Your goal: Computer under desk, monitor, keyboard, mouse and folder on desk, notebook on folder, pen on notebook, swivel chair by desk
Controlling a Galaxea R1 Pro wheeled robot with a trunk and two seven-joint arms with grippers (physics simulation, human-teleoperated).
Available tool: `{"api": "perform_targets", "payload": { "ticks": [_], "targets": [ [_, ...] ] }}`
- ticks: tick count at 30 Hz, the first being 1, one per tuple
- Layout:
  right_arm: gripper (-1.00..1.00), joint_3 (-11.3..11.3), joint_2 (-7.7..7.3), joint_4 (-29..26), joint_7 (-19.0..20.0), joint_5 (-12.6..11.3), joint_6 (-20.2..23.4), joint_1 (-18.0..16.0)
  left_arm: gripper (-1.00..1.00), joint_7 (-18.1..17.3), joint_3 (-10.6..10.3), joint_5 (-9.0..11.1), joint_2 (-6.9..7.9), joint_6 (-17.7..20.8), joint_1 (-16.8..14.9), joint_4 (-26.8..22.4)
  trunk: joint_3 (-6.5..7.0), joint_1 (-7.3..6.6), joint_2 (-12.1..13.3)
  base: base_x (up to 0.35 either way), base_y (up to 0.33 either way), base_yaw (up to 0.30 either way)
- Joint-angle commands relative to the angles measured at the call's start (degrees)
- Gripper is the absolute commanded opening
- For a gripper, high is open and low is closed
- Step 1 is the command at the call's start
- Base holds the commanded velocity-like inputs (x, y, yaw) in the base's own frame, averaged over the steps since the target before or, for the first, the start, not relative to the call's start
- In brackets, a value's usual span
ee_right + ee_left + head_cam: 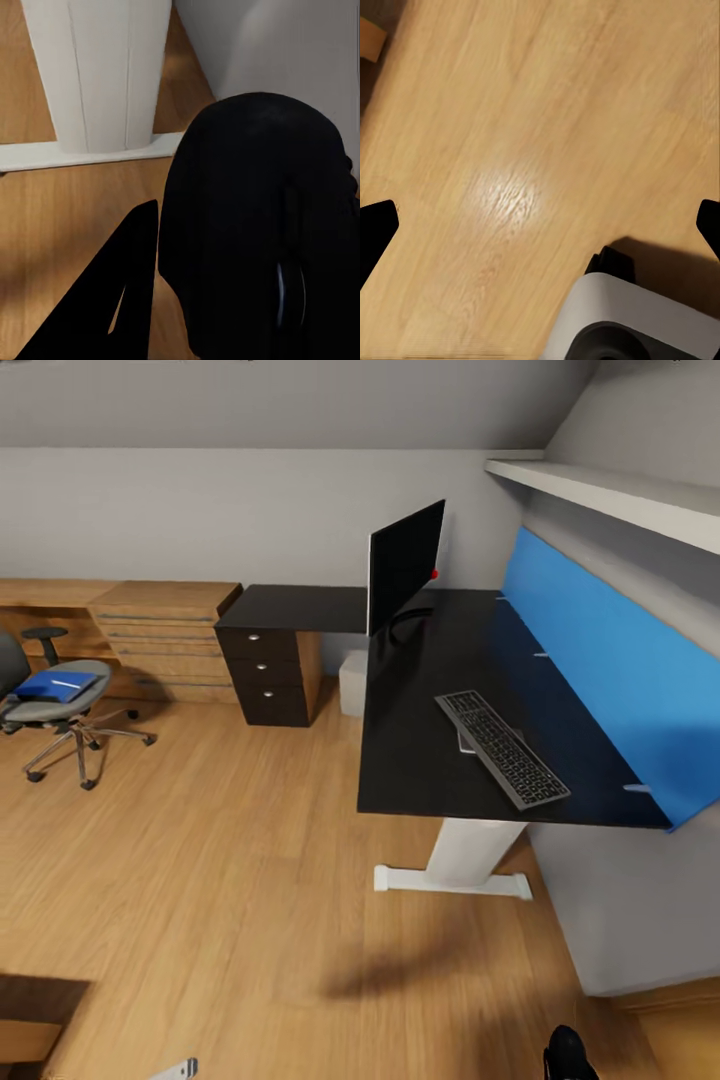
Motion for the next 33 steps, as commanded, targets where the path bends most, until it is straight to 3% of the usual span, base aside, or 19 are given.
{"api": "perform_targets", "payload": {
  "ticks": [1,11,15,22,33],
  "targets": [
    [-1.0,0.54,0.02,0.95,0.17,-0.52,-1.56,-0.03,1.0,0.41,-0.46,0.42,-0.04,-0.19,-0.03,0.06,0.04,0.01,-0.03,0.0,0.0,0.168],
    [-1.0,0.28,0.28,2.53,0.04,-0.75,-5.37,-0.03,1.0,0.09,-0.66,-0.15,-0.6,-0.45,-0.03,0.17,0.85,0.01,-0.03,0.0,0.0,0.171],
    [-1.0,0.25,0.43,2.47,-2.19,-0.84,-5.54,-0.03,1.0,0.07,-0.72,-0.19,-0.69,-0.5,-0.03,0.17,1.18,0.01,-0.03,0.0,0.0,0.127],
    [-1.0,0.26,0.99,2.4,-5.05,-0.78,-5.54,-0.03,1.0,0.01,-0.76,-0.13,-0.7,-0.44,-0.03,0.29,1.81,0.01,-0.03,-0.009,0.0,0.028],
    [-1.0,0.23,0.95,2.52,-5.29,-0.76,-5.54,-0.03,1.0,-0.02,-1.64,-0.12,-0.75,-0.41,-0.03,0.43,2.83,0.01,-0.03,-0.057,0.0,-0.012]
  ]
}}
